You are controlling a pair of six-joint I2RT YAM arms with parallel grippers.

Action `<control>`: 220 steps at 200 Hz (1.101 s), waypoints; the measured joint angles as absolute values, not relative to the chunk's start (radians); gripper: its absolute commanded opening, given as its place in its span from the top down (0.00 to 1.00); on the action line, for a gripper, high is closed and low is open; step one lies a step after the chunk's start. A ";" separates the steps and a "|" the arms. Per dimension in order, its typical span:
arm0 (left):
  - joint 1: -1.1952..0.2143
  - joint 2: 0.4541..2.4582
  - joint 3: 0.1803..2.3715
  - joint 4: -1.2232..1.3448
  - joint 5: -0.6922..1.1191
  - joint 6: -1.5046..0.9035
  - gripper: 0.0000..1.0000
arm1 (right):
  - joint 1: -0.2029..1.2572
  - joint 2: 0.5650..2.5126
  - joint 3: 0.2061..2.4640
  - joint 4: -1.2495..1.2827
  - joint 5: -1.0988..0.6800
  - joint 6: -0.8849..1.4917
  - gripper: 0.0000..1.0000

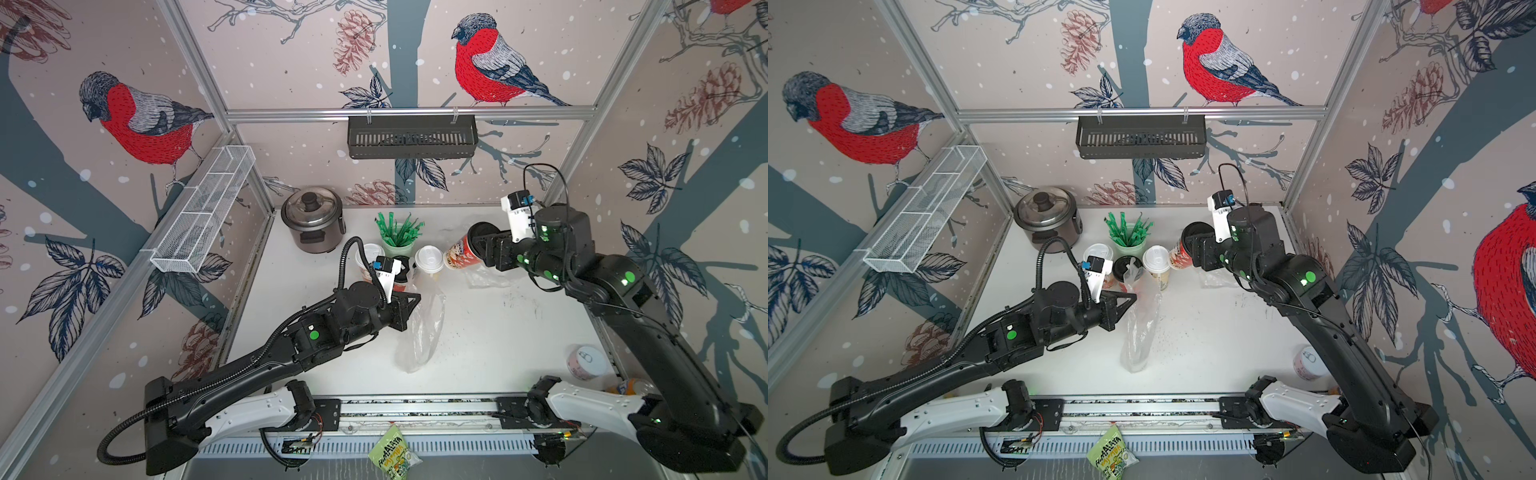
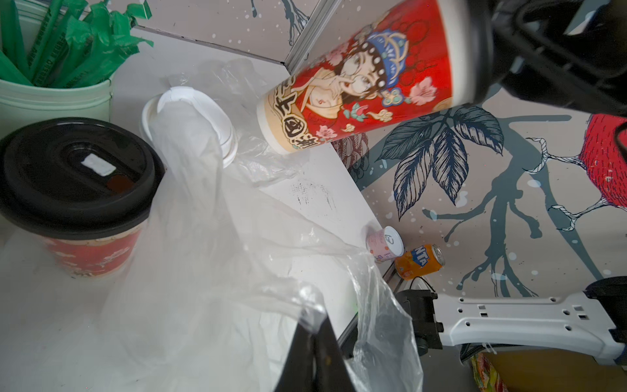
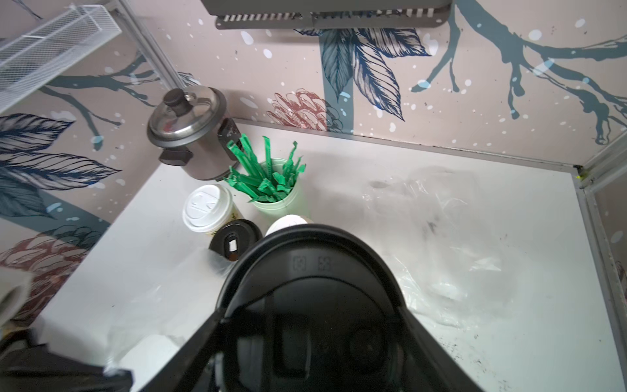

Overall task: Pack milk tea into plastic carrier bags
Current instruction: Pick up the milk tea cup at the center of the board, then place the milk tea cup in the plastic carrier bag.

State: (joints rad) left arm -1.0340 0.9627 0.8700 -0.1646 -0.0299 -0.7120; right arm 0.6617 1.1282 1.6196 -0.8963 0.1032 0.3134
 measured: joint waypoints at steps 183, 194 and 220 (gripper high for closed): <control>-1.034 1.025 0.916 -0.197 -0.142 -0.707 1.00 | 1.042 1.074 1.632 -1.013 0.200 0.499 0.53; -1.034 1.022 0.916 -0.197 -0.154 -0.709 1.00 | 1.042 1.065 1.616 -1.016 0.207 0.508 0.54; -1.034 1.019 0.915 -0.196 -0.169 -0.712 1.00 | 1.046 1.040 1.572 -1.019 0.209 0.538 0.55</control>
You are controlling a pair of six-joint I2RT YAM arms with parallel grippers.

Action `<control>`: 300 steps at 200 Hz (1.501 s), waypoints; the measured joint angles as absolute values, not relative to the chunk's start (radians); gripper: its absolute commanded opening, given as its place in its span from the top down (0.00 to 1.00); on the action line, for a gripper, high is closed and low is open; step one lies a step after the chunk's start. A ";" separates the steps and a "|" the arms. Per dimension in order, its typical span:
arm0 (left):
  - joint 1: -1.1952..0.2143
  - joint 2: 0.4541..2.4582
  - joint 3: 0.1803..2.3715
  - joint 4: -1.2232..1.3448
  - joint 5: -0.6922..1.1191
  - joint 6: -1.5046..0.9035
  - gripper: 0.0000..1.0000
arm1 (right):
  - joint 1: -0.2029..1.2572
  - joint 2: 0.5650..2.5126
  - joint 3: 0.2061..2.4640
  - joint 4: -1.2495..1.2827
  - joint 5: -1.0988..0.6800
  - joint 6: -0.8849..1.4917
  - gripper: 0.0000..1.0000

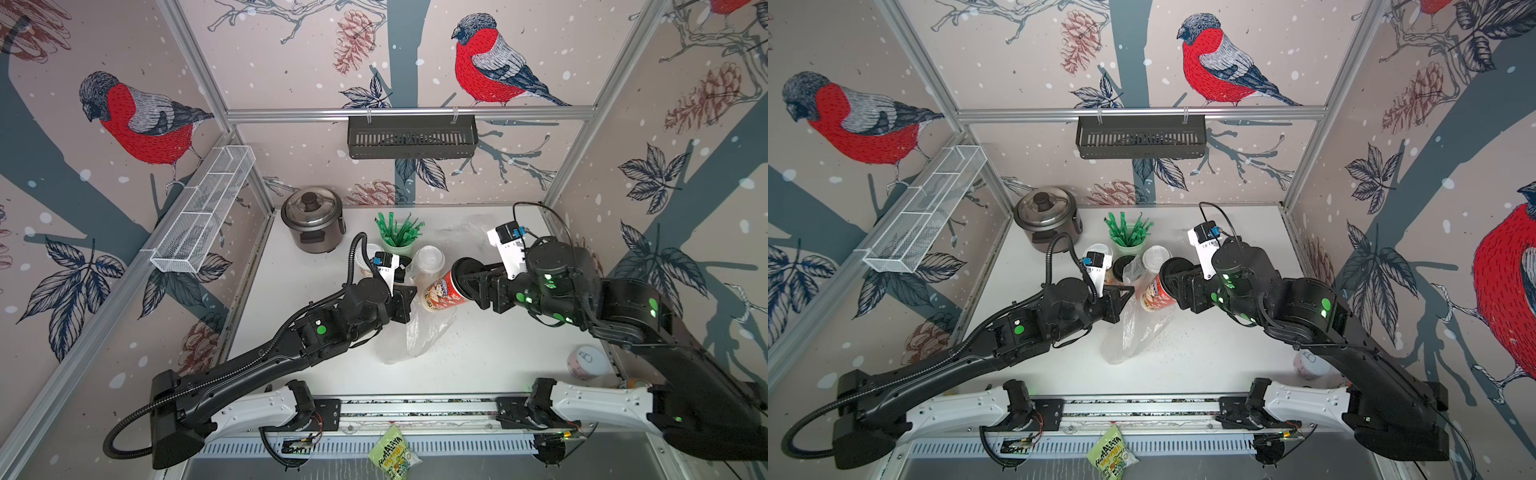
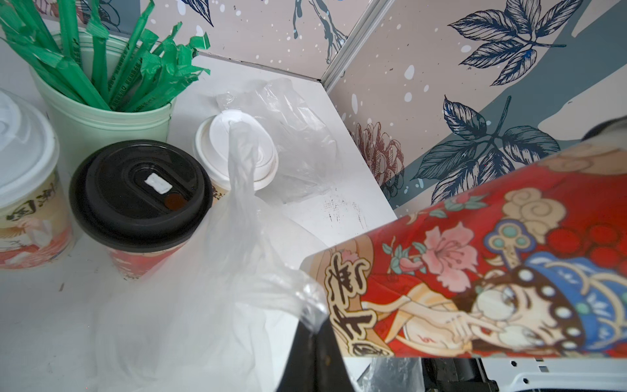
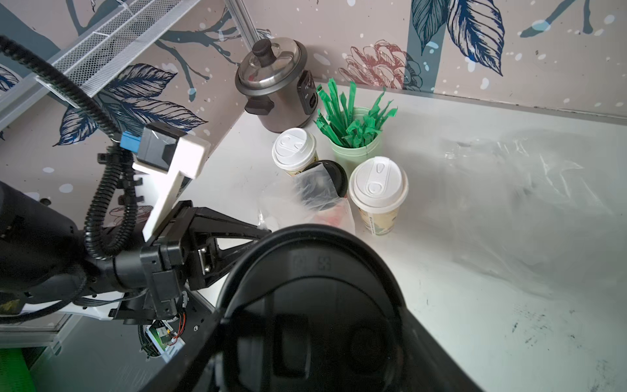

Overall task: Pack milk tea into plastic carrier bags
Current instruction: Place the milk tea cup in the plastic carrier bag.

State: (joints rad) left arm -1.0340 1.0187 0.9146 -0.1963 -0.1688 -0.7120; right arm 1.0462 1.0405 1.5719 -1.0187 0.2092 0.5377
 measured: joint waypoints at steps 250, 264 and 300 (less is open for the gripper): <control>-1.141 0.928 0.740 0.041 -0.332 -0.954 1.00 | 1.063 0.832 1.209 -0.717 0.109 0.681 0.57; -1.149 0.928 0.731 0.057 -0.352 -0.961 1.00 | 1.063 0.823 1.201 -0.705 0.105 0.685 0.57; -1.159 0.921 0.705 0.091 -0.390 -0.968 1.00 | 1.063 0.818 1.145 -0.675 0.080 0.704 0.57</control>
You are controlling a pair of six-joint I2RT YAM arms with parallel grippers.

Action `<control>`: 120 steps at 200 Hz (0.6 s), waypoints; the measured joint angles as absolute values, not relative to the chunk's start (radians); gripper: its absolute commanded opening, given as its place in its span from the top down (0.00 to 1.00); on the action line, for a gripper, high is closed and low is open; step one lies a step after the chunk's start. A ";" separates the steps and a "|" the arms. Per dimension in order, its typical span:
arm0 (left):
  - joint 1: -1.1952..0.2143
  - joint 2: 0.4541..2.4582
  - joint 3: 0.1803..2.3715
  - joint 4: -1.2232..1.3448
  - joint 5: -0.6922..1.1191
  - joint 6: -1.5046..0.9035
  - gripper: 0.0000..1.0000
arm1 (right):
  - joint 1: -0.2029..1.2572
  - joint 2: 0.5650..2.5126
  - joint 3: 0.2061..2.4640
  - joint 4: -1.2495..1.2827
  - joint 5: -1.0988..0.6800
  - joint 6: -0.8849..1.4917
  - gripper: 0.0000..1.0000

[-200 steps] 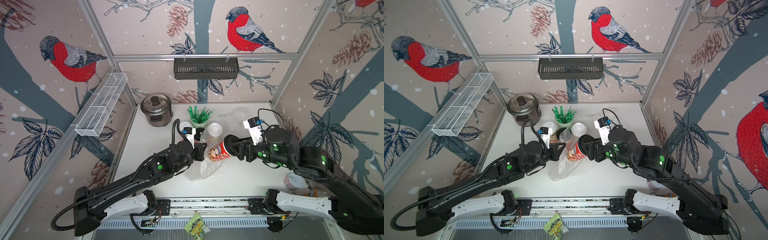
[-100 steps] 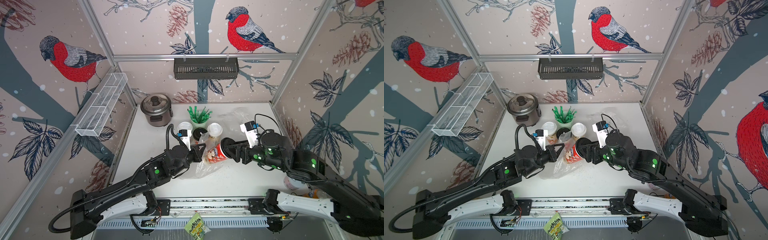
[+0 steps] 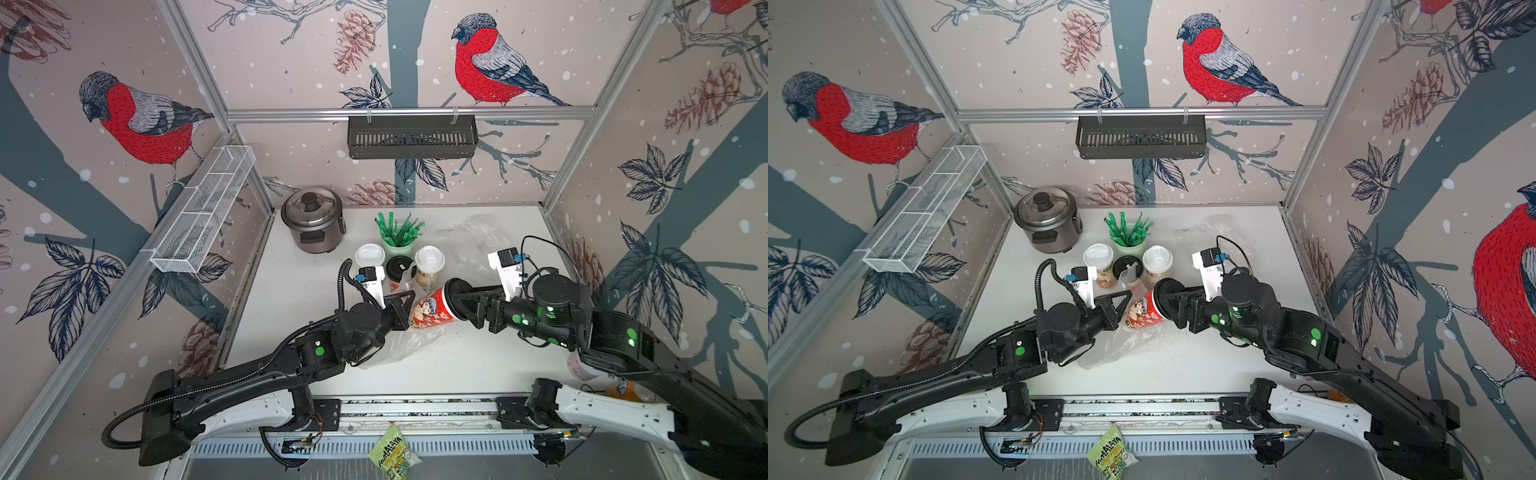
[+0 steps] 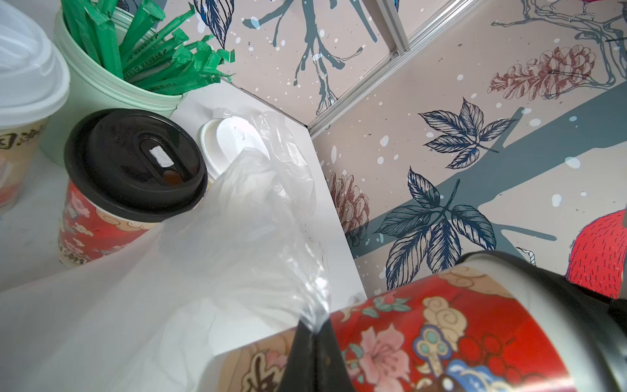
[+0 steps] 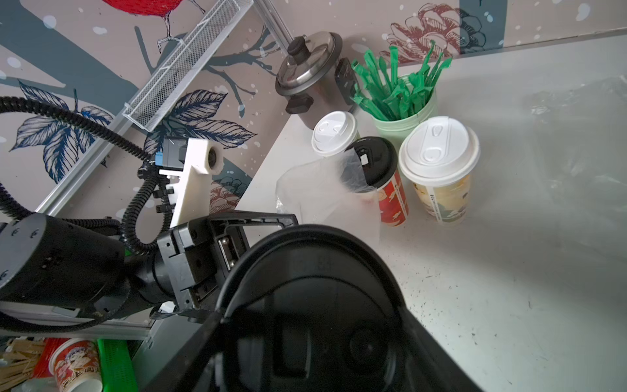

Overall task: Pack milk tea into plastic carrier bags
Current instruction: Place the milk tea cup in the plastic carrier bag.

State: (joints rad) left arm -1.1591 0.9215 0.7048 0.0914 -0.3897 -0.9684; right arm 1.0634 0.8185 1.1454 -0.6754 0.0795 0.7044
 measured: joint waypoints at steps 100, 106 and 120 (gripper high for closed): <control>-1.167 0.900 0.693 0.130 -0.392 -0.960 1.00 | 1.060 0.796 1.079 -0.665 0.081 0.730 0.58; -1.167 0.901 0.693 0.130 -0.392 -0.960 1.00 | 1.060 0.795 1.076 -0.664 0.081 0.730 0.58; -1.167 0.903 0.693 0.131 -0.382 -0.952 1.00 | 1.060 0.794 1.070 -0.656 0.081 0.730 0.58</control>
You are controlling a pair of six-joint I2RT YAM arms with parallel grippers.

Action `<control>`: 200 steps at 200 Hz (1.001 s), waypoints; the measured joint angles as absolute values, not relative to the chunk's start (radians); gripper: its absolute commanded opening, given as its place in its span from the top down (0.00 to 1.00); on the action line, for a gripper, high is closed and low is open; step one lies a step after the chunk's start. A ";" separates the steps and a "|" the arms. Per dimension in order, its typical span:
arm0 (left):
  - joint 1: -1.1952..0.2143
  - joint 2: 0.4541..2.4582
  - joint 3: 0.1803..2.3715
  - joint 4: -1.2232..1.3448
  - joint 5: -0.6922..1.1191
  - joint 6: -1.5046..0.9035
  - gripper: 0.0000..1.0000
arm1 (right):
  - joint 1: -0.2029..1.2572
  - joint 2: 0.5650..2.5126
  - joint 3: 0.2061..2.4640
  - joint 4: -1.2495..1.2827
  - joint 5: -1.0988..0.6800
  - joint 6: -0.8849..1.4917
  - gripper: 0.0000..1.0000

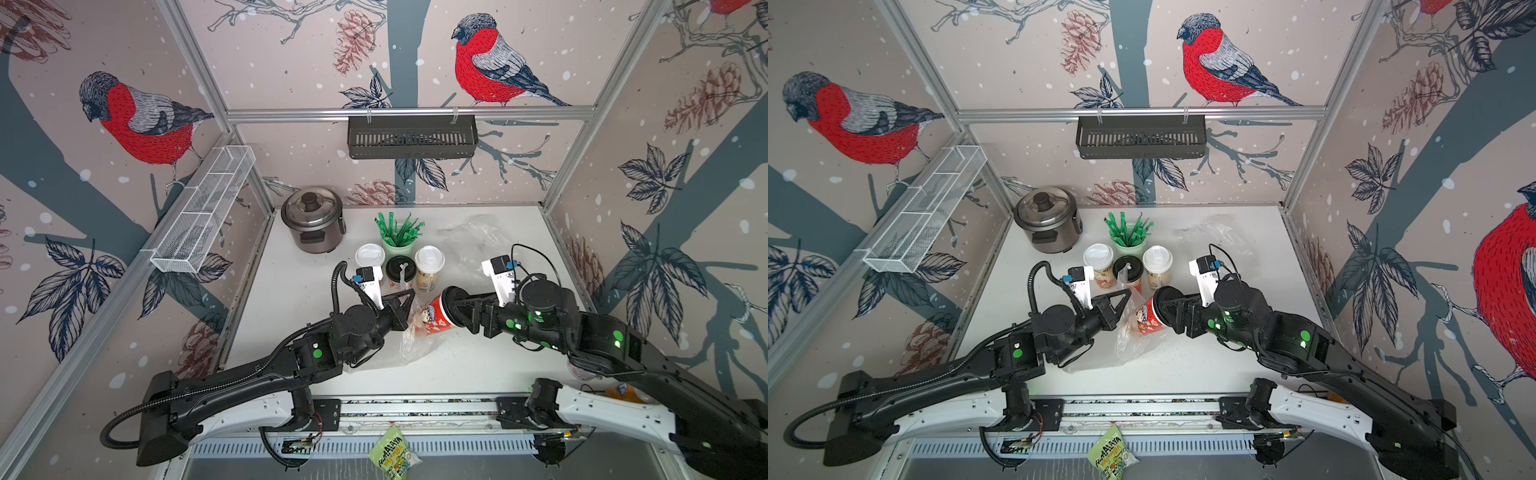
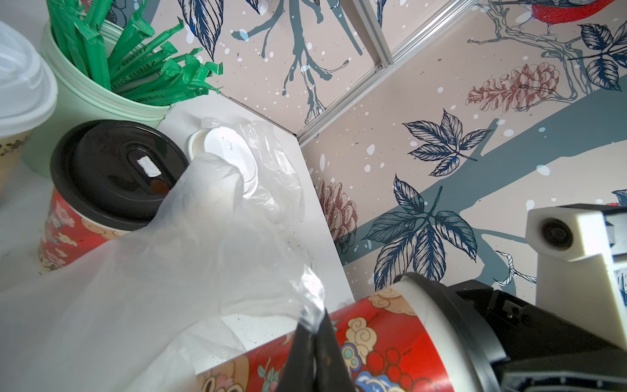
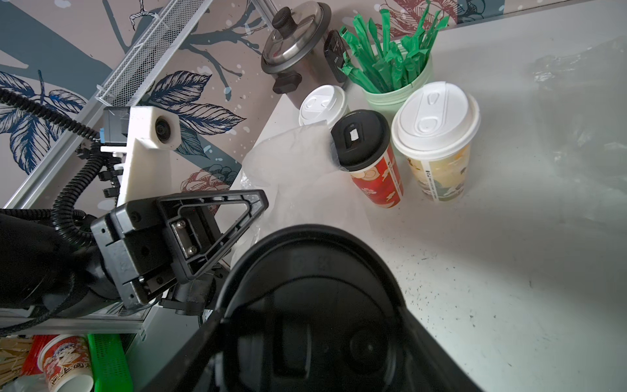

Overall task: Pack milk tea into plastic carrier bags
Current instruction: Place the milk tea cup in the plastic carrier bag.

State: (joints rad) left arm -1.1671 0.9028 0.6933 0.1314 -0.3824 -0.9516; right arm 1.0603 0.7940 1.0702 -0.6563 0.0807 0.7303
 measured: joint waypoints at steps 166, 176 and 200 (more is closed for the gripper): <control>-1.167 0.928 0.716 0.145 -0.365 -0.912 1.00 | 1.059 0.793 1.066 -0.627 0.080 0.730 0.59; -1.167 0.929 0.717 0.145 -0.363 -0.912 1.00 | 1.059 0.793 1.066 -0.627 0.080 0.730 0.59; -1.167 0.934 0.719 0.145 -0.361 -0.909 0.94 | 1.059 0.793 1.066 -0.627 0.080 0.730 0.59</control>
